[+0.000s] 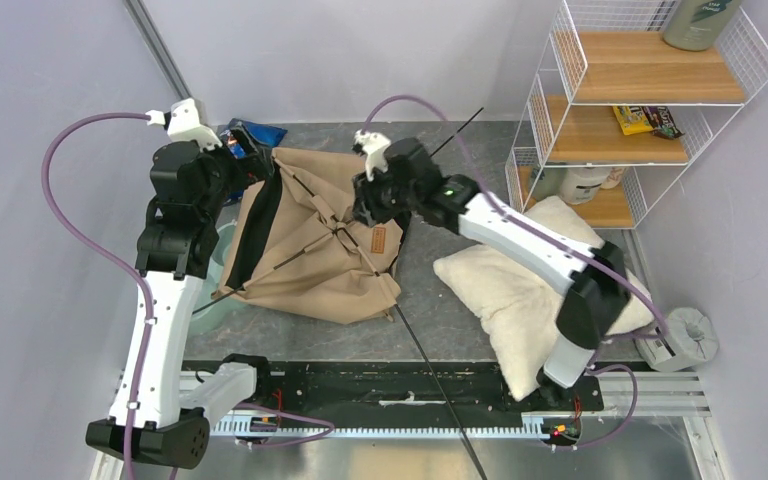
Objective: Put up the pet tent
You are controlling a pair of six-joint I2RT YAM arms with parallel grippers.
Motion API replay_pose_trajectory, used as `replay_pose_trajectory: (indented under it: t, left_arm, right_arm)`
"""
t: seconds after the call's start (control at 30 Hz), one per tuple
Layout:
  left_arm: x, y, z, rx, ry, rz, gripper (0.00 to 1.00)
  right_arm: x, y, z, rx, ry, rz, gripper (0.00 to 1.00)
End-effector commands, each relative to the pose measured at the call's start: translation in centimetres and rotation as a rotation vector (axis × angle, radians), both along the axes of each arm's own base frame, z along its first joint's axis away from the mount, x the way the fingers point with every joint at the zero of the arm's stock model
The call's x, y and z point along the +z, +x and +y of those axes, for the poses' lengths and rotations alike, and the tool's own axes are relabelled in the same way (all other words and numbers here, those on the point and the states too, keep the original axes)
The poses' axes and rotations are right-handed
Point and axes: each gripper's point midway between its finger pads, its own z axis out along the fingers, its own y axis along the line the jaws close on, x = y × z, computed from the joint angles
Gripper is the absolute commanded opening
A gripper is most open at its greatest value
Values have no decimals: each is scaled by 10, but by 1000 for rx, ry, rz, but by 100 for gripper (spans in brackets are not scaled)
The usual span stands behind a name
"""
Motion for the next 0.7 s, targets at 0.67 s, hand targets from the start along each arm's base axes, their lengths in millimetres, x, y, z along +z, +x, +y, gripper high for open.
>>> replay_pose_trajectory:
  t: [0.67]
  left_arm:
    - [-10, -15, 7, 59, -59, 12, 91]
  right_arm:
    - [-108, 101, 107, -166, 137, 31, 37]
